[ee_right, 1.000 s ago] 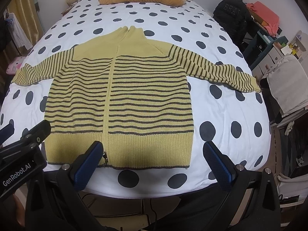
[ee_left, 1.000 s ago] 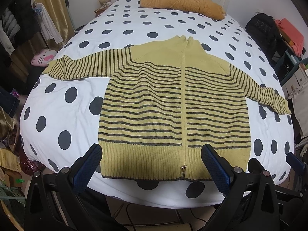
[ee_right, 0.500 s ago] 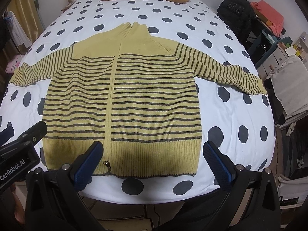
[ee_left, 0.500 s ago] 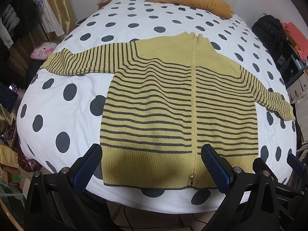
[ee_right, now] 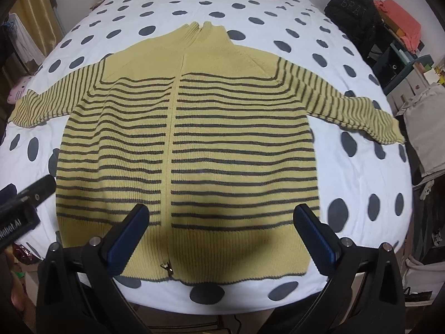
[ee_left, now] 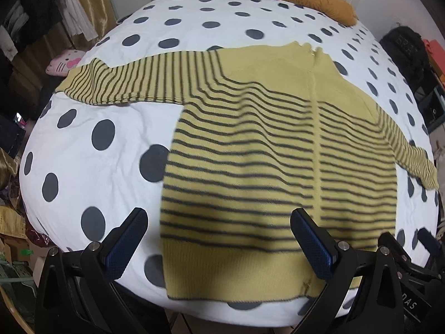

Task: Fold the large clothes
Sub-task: 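Grasp one sleeve cuff with the left tool while the right tool grasps the other cuff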

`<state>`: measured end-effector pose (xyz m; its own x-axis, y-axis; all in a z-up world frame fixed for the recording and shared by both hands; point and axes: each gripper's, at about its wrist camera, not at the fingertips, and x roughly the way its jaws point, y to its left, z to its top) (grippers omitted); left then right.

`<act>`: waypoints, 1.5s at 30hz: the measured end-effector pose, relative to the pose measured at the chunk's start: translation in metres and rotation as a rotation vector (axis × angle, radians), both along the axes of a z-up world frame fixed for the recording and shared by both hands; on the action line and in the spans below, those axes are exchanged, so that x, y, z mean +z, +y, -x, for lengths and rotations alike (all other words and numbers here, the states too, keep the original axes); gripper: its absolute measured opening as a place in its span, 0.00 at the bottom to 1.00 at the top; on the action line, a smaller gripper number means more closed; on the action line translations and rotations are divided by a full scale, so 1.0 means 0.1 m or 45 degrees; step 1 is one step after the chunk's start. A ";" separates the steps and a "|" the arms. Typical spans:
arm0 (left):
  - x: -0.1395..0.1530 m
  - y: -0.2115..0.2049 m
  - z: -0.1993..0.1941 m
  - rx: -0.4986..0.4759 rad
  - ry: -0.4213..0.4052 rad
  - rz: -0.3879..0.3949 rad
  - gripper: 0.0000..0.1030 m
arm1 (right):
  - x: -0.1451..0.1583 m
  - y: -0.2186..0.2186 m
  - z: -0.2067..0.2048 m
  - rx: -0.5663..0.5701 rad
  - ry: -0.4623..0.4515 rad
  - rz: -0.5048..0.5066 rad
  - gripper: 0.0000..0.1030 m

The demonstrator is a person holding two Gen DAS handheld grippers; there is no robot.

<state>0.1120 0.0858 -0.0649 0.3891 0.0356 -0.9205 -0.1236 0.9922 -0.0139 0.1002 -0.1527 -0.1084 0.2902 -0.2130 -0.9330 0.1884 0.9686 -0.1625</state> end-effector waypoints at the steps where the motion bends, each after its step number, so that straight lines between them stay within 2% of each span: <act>1: -0.04 0.17 -0.11 0.025 -0.014 0.027 0.99 | -0.07 -0.01 -0.05 -0.003 0.013 -0.004 1.00; 4: -0.16 0.79 -0.42 0.138 -0.018 0.075 0.99 | -0.23 -0.04 -0.14 -0.012 0.047 0.009 1.00; 6: -0.21 1.39 -0.67 0.237 -0.057 0.073 0.99 | -0.33 -0.08 -0.18 -0.025 0.067 0.019 1.00; 8: -0.25 2.06 -0.92 0.342 -0.123 0.123 0.99 | -0.41 -0.11 -0.19 -0.036 0.087 0.026 1.00; 9: -0.25 2.35 -1.01 0.383 -0.148 0.163 0.99 | -0.46 -0.13 -0.20 -0.042 0.098 0.029 1.00; 11: -0.38 2.98 -1.22 0.480 -0.188 0.325 0.99 | -0.57 -0.15 -0.24 -0.055 0.132 0.032 1.00; 13: -0.44 3.53 -1.43 0.549 -0.243 0.421 0.99 | -0.66 -0.14 -0.28 -0.060 0.156 0.032 1.00; 17: -0.59 4.26 -1.86 0.652 -0.259 0.454 0.99 | -0.83 -0.05 -0.40 -0.046 0.185 0.063 1.00; 19: -0.71 4.46 -2.01 0.679 -0.240 0.494 0.99 | -0.88 -0.02 -0.46 -0.043 0.192 0.075 1.00; 21: -0.88 4.61 -2.14 0.752 -0.182 0.476 0.98 | -0.91 0.00 -0.51 -0.033 0.191 0.085 1.00; 23: -1.06 4.70 -2.26 0.797 -0.131 0.456 0.89 | -0.94 0.02 -0.56 -0.019 0.185 0.102 1.00; 25: -1.15 4.74 -2.33 0.819 -0.115 0.438 0.68 | -0.96 0.02 -0.60 -0.016 0.177 0.113 1.00; 26: -1.14 4.72 -2.33 0.811 -0.122 0.386 0.36 | -0.97 0.01 -0.62 -0.017 0.175 0.115 1.00; 27: -1.12 4.75 -2.34 0.801 -0.125 0.378 0.07 | -0.98 -0.01 -0.64 -0.018 0.174 0.115 1.00; 28: -1.11 4.77 -2.35 0.794 -0.140 0.415 0.08 | -0.99 -0.04 -0.66 -0.026 0.172 0.119 1.00; 32: -0.85 4.75 -2.26 0.750 -0.332 0.545 0.08 | -0.98 -0.17 -0.68 -0.067 0.147 0.098 1.00; 35: -0.59 4.59 -2.25 0.695 -0.412 0.538 0.08 | -0.95 -0.30 -0.66 -0.098 0.132 0.073 1.00; 37: -0.31 4.31 -2.27 0.592 -0.491 0.551 0.08 | -0.91 -0.41 -0.63 -0.123 0.111 0.057 1.00; 39: 0.03 3.77 -2.33 0.439 -0.563 0.543 0.08 | -0.88 -0.53 -0.61 -0.150 0.081 0.038 1.00; 42: 0.38 2.69 -2.45 0.204 -0.608 0.624 0.08 | -0.82 -0.76 -0.61 -0.198 0.036 -0.002 1.00; 45: 0.37 1.55 -2.64 -0.006 -0.555 0.762 0.08 | -0.73 -1.01 -0.62 -0.246 -0.031 -0.063 1.00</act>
